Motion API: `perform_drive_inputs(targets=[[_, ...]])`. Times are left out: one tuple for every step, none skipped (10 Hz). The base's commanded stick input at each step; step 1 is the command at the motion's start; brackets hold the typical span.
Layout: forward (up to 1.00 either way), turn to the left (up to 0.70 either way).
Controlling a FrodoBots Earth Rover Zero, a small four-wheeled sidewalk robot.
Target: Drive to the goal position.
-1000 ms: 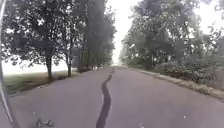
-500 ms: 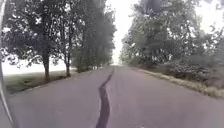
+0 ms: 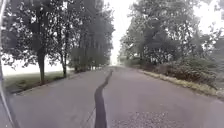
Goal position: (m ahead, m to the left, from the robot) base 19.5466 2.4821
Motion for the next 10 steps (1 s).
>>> perform_drive_inputs(targets=[[0.70,0.00],[0.70,0.00],[0.70,0.00],[0.70,0.00],[0.70,0.00],[0.70,0.00],[0.70,0.00],[0.70,0.00],[0.70,0.00],[0.70,0.00]])
